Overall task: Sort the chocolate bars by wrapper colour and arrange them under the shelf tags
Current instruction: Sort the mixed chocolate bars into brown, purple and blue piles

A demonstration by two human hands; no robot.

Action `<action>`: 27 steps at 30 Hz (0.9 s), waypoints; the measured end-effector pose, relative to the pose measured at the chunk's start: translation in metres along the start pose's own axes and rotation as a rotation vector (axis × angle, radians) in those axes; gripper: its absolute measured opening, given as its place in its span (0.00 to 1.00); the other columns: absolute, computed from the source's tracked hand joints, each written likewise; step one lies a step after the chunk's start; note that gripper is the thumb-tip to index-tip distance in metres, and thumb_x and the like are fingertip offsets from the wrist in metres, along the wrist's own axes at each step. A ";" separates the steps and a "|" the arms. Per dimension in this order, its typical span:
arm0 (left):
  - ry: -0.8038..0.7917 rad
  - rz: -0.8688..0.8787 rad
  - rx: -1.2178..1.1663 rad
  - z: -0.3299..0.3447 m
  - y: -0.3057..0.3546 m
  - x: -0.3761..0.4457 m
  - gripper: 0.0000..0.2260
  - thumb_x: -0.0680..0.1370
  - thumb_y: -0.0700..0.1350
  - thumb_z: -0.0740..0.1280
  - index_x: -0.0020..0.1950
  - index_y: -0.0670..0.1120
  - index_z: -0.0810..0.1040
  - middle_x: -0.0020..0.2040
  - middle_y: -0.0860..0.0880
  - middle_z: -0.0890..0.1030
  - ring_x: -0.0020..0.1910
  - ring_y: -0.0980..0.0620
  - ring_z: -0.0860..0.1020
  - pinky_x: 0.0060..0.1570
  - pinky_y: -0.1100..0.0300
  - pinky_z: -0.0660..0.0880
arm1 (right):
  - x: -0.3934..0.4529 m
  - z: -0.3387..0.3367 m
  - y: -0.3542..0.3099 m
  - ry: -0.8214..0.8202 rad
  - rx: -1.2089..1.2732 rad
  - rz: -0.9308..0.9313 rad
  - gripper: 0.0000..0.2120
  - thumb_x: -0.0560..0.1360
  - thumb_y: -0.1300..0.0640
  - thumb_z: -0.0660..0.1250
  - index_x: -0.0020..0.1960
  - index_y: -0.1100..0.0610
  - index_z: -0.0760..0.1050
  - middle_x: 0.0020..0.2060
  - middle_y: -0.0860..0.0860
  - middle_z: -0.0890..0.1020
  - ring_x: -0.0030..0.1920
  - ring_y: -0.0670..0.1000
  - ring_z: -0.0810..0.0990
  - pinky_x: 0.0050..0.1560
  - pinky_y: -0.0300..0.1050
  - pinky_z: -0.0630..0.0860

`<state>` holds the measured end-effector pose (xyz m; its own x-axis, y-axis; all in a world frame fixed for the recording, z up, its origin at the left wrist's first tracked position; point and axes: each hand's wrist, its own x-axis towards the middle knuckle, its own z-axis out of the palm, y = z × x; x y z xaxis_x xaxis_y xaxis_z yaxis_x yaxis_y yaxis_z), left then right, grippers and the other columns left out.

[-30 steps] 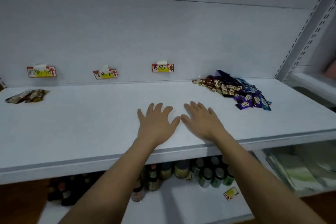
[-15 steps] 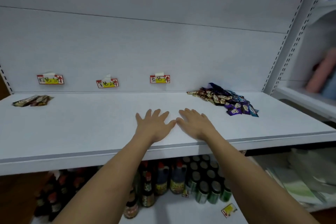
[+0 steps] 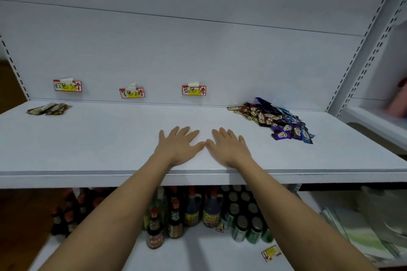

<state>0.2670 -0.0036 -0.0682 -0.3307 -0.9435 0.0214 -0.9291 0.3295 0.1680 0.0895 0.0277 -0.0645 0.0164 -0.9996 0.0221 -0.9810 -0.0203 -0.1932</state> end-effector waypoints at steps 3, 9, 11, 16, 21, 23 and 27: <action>0.008 -0.018 -0.020 0.002 -0.002 0.000 0.32 0.75 0.72 0.41 0.77 0.64 0.51 0.79 0.57 0.50 0.78 0.50 0.46 0.72 0.37 0.40 | 0.000 0.000 -0.001 -0.015 0.013 0.000 0.31 0.79 0.39 0.41 0.79 0.50 0.48 0.79 0.51 0.48 0.78 0.54 0.44 0.76 0.60 0.42; 0.008 -0.070 -0.027 0.004 0.000 -0.003 0.31 0.75 0.73 0.43 0.77 0.64 0.53 0.79 0.59 0.52 0.78 0.53 0.49 0.74 0.40 0.43 | -0.005 -0.001 0.000 -0.008 0.036 -0.024 0.31 0.80 0.40 0.41 0.80 0.52 0.48 0.79 0.52 0.48 0.78 0.56 0.44 0.76 0.60 0.41; 0.015 -0.086 -0.026 0.002 0.001 -0.005 0.30 0.76 0.72 0.43 0.77 0.64 0.54 0.79 0.59 0.53 0.78 0.53 0.50 0.74 0.41 0.44 | -0.005 -0.002 0.001 -0.005 0.053 -0.027 0.31 0.81 0.41 0.41 0.80 0.53 0.48 0.79 0.53 0.49 0.78 0.56 0.44 0.76 0.60 0.41; 0.096 -0.149 -0.088 -0.003 0.018 -0.008 0.25 0.80 0.66 0.45 0.74 0.61 0.64 0.76 0.56 0.64 0.75 0.51 0.62 0.73 0.41 0.53 | -0.009 -0.006 0.004 -0.016 0.098 -0.058 0.30 0.81 0.42 0.43 0.79 0.54 0.51 0.79 0.54 0.50 0.78 0.57 0.45 0.76 0.60 0.41; 0.073 -0.281 0.007 -0.020 0.054 0.018 0.24 0.78 0.64 0.49 0.67 0.55 0.70 0.65 0.51 0.76 0.57 0.46 0.75 0.54 0.50 0.70 | -0.003 -0.036 0.035 -0.047 0.500 -0.139 0.23 0.79 0.49 0.57 0.73 0.55 0.66 0.71 0.53 0.70 0.71 0.55 0.67 0.70 0.51 0.61; 0.109 -0.298 -0.029 -0.024 0.077 0.038 0.22 0.79 0.61 0.54 0.69 0.53 0.69 0.67 0.49 0.74 0.61 0.45 0.74 0.59 0.48 0.71 | 0.003 -0.050 0.064 0.052 0.684 -0.167 0.19 0.79 0.53 0.60 0.69 0.56 0.70 0.67 0.53 0.74 0.66 0.53 0.72 0.63 0.45 0.66; 0.256 -0.182 -0.212 -0.014 0.136 0.085 0.20 0.79 0.56 0.60 0.71 0.55 0.68 0.70 0.50 0.71 0.66 0.47 0.71 0.63 0.48 0.69 | 0.033 -0.066 0.132 0.338 0.580 -0.192 0.14 0.77 0.59 0.62 0.62 0.56 0.76 0.58 0.52 0.79 0.59 0.52 0.75 0.57 0.42 0.69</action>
<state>0.1145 -0.0396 -0.0301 -0.0869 -0.9731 0.2135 -0.9051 0.1666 0.3911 -0.0523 -0.0065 -0.0242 0.0256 -0.9189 0.3937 -0.7037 -0.2963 -0.6458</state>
